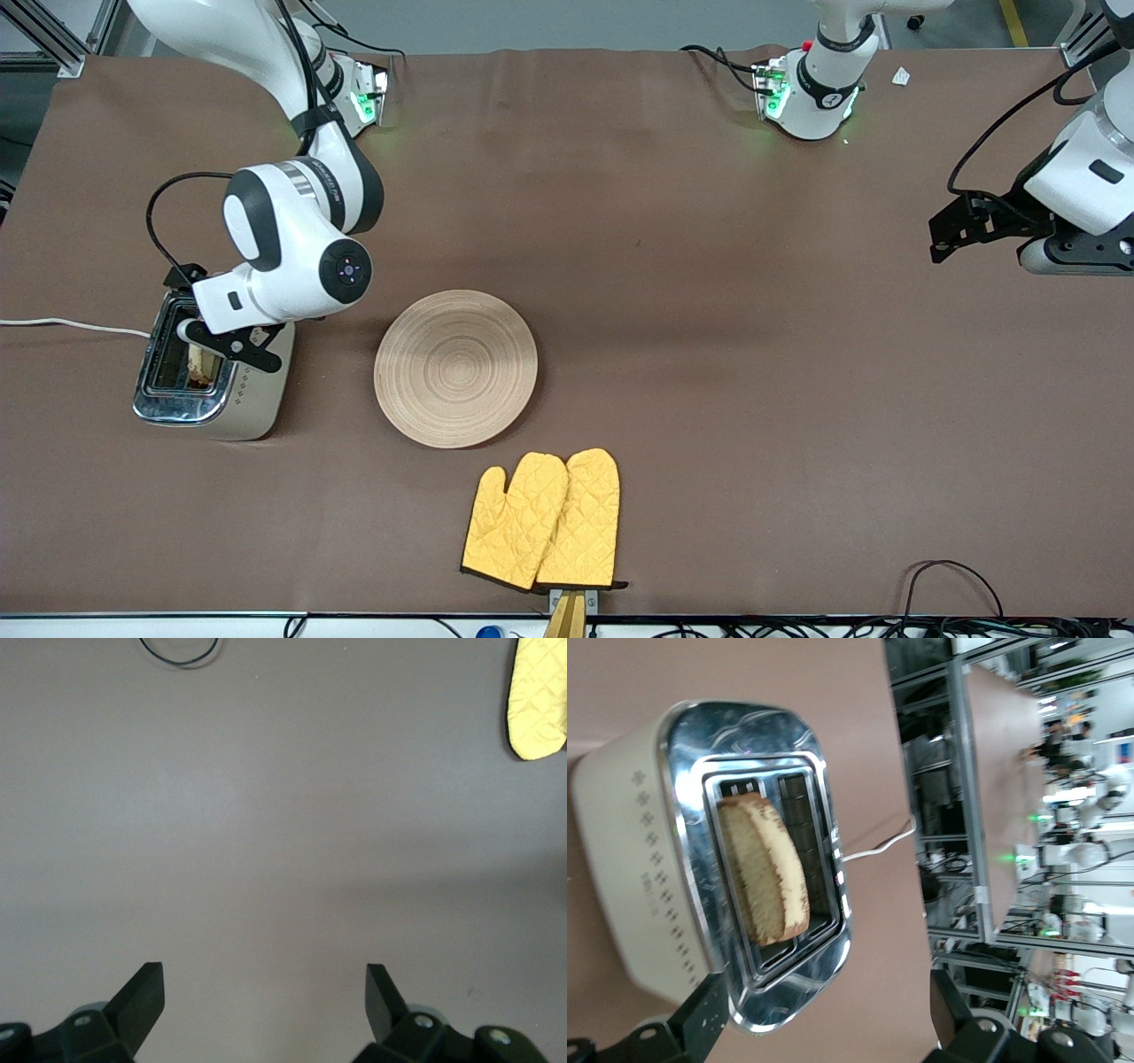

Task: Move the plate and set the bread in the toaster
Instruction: 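Open the right gripper and raise it away from the toaster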

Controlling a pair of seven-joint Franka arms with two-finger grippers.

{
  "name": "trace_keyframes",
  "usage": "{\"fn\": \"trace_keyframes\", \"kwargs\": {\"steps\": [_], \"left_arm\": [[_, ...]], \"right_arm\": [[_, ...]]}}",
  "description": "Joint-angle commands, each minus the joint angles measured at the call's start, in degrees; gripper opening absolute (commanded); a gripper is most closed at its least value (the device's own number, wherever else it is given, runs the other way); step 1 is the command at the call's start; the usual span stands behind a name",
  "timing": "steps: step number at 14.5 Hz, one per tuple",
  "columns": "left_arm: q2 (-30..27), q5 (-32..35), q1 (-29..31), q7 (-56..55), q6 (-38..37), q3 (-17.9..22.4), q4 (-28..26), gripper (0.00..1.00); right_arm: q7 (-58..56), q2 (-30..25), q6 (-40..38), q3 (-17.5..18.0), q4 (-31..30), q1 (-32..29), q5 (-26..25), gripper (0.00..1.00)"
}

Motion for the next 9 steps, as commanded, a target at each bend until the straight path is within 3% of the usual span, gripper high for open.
{"fn": "trace_keyframes", "kwargs": {"steps": [1,3,9], "left_arm": [[-1.24,0.42,0.23,0.13,2.92,-0.18,-2.61,1.0],[-2.56,0.42,0.23,0.22,4.59,-0.18,-4.89,1.0],[-3.79,0.42,0.4,3.03,4.96,-0.01,-6.4,1.0]], "right_arm": [[-5.8,-1.59,-3.77,-0.04,7.0,-1.84,9.53,1.0],[-6.61,-2.03,-7.56,0.49,9.93,-1.41,13.17,1.0],[-11.0,-8.88,-6.77,0.67,12.56,-1.93,22.92,1.0]]}}
